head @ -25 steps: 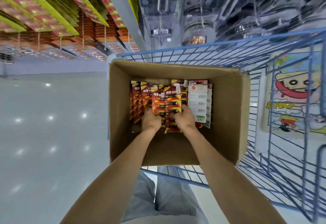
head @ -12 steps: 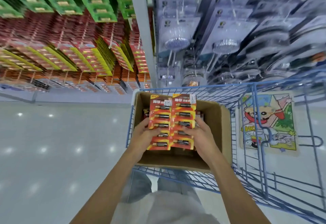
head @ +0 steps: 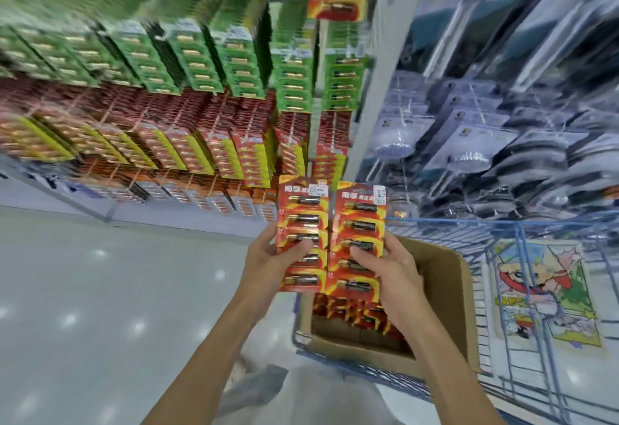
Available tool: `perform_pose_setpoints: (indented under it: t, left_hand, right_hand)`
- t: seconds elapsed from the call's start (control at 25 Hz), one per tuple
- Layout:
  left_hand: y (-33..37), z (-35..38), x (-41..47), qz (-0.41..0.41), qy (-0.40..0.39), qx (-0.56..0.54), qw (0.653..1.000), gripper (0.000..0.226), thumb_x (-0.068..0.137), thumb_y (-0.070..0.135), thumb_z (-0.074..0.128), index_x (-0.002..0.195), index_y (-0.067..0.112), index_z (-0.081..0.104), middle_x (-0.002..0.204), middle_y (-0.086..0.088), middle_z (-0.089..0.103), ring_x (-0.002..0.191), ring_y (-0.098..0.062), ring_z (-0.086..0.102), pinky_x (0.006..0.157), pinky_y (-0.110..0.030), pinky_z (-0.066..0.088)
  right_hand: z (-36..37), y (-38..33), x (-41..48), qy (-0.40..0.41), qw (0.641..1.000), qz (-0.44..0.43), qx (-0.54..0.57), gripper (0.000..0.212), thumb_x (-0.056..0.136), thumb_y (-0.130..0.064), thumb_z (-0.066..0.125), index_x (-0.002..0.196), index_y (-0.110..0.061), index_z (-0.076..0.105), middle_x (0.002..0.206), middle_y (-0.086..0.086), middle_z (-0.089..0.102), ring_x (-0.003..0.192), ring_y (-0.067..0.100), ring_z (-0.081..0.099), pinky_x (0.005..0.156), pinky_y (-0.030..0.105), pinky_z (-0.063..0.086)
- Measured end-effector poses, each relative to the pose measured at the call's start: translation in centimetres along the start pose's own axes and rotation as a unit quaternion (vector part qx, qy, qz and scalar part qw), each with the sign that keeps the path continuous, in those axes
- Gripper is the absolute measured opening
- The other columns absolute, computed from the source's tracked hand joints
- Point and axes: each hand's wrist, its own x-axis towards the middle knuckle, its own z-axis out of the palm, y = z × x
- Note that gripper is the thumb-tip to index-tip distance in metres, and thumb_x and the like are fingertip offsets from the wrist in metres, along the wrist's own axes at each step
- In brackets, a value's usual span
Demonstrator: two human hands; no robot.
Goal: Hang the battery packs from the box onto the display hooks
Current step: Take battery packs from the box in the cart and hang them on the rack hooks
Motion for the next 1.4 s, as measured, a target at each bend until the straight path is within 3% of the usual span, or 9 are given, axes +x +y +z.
perform_pose_setpoints:
  t: [0.24,0.44,0.68,0.8,1.0,1.28,1.4]
  left_hand:
    - [4.5,-12.4,-0.5,0.052,0.043,-0.029,0.997,0.036,0.089,0.017,0.077,0.123,0.024,0.068,0.110,-0.001,0.079,0.099,-0.025,0.078,0.084,-0.043,0.063]
    - [7.7,-22.5,-1.1,0.082,0.065,-0.044,0.994,0.040,0.089,0.020,0.077,0.127,0.027,0.067,0.114,-0.002,0.078,0.102,-0.027,0.077,0.088,-0.048,0.061]
    - [13.4,-31.1,-1.6,0.143,0.104,-0.075,0.981,0.034,0.090,0.016,0.076,0.122,0.024,0.068,0.109,-0.003,0.079,0.096,-0.025,0.078,0.070,-0.035,0.064]
    - [16.3,-34.1,-0.8,0.173,0.101,-0.081,0.976,0.033,0.092,0.011,0.073,0.122,0.022,0.069,0.111,-0.004,0.079,0.099,-0.026,0.077,0.072,-0.035,0.064]
    - [20.6,-38.1,2.4,0.202,0.101,-0.086,0.970,0.033,0.092,0.006,0.072,0.122,0.020,0.069,0.110,-0.005,0.079,0.099,-0.025,0.077,0.070,-0.032,0.063]
    - [27.8,-41.2,9.6,0.239,0.072,-0.066,0.966,0.036,0.090,0.004,0.072,0.123,0.017,0.069,0.110,-0.004,0.079,0.100,-0.023,0.077,0.071,-0.029,0.062]
    - [30.5,-41.5,12.4,0.248,0.054,-0.057,0.966,0.042,0.087,0.009,0.075,0.128,0.016,0.067,0.116,-0.007,0.078,0.106,-0.027,0.075,0.083,-0.042,0.062]
  right_hand:
    - [13.2,0.9,0.6,-0.026,1.000,-0.015,-0.005,0.037,0.093,-0.022,0.074,0.128,-0.017,0.065,0.116,0.007,0.077,0.105,0.030,0.076,0.095,0.054,0.058]
    - [24.2,0.8,0.6,-0.064,0.996,-0.062,-0.004,0.030,0.093,-0.017,0.073,0.122,-0.019,0.068,0.112,0.004,0.079,0.099,0.027,0.077,0.077,0.041,0.064]
    - [34.5,-1.7,1.2,-0.122,0.988,-0.095,-0.013,0.038,0.087,-0.015,0.075,0.124,-0.014,0.066,0.115,0.009,0.078,0.103,0.030,0.076,0.087,0.050,0.061]
    - [38.6,-3.3,1.9,-0.159,0.981,-0.111,-0.021,0.035,0.091,-0.014,0.073,0.125,-0.016,0.066,0.114,0.008,0.078,0.101,0.030,0.077,0.073,0.042,0.064]
    - [44.5,-5.3,5.0,-0.174,0.977,-0.120,-0.018,0.034,0.091,-0.012,0.072,0.125,-0.015,0.066,0.114,0.008,0.078,0.102,0.031,0.076,0.085,0.053,0.062]
    - [50.4,-10.4,11.2,-0.161,0.973,-0.162,-0.011,0.036,0.089,-0.012,0.074,0.124,-0.018,0.067,0.112,0.006,0.079,0.103,0.027,0.076,0.087,0.049,0.061]
    - [51.7,-12.5,13.1,-0.156,0.970,-0.184,-0.002,0.036,0.090,-0.013,0.073,0.125,-0.018,0.066,0.114,0.006,0.078,0.104,0.027,0.076,0.087,0.048,0.061]
